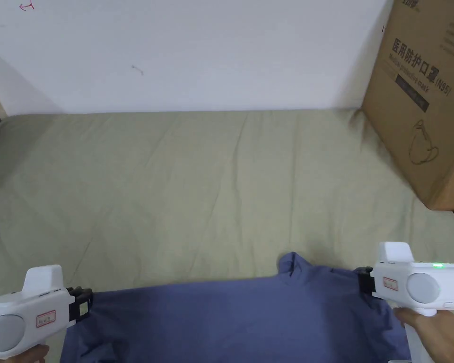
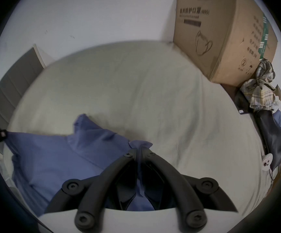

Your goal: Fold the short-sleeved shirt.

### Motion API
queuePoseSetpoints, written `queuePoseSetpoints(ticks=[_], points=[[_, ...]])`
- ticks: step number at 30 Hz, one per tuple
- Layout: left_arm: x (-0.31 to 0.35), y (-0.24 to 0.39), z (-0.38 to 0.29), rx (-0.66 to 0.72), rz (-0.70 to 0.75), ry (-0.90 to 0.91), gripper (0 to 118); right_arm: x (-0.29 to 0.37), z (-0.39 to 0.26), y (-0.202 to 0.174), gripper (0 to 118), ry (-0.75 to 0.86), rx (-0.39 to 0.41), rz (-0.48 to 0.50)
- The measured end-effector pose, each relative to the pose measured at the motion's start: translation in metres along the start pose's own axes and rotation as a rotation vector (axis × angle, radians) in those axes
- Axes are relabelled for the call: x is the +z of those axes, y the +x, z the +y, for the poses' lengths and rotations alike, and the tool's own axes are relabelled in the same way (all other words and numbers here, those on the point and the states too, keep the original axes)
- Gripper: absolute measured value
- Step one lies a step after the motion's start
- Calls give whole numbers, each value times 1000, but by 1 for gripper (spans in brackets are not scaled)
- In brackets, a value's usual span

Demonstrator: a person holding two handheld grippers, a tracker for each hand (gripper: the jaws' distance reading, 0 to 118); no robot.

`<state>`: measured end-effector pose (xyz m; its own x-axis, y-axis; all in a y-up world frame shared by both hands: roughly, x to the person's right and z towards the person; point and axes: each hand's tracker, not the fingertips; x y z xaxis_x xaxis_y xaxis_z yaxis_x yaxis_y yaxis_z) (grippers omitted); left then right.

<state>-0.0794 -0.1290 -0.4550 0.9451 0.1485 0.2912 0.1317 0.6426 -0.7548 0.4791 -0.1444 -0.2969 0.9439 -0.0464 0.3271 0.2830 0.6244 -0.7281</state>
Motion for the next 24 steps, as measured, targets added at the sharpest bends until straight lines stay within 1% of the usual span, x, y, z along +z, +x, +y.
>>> queuePoseSetpoints(ticks=[2,7,12,14,17,19,22,24], points=[[10,-3,-5,14,7,2,1,38,-7,3,3,75,-21,31],[44,-9,-18,45,27,16,1,122,-36,7,3,181,-35,98],[75,-16,-42,59,25,7,1,173,-81,14,3,198,-78,150],[85,-18,-57,58,21,-5,1,187,-104,11,3,186,-90,154],[91,-21,-84,62,16,-42,1,192,-137,9,3,143,-106,145],[90,-23,-107,58,22,-83,1,182,-163,16,3,96,-129,132],[87,-25,-139,73,24,-130,1,167,-194,17,3,6,-152,83],[86,-24,-156,83,25,-151,1,156,-210,17,3,-35,-183,59]])
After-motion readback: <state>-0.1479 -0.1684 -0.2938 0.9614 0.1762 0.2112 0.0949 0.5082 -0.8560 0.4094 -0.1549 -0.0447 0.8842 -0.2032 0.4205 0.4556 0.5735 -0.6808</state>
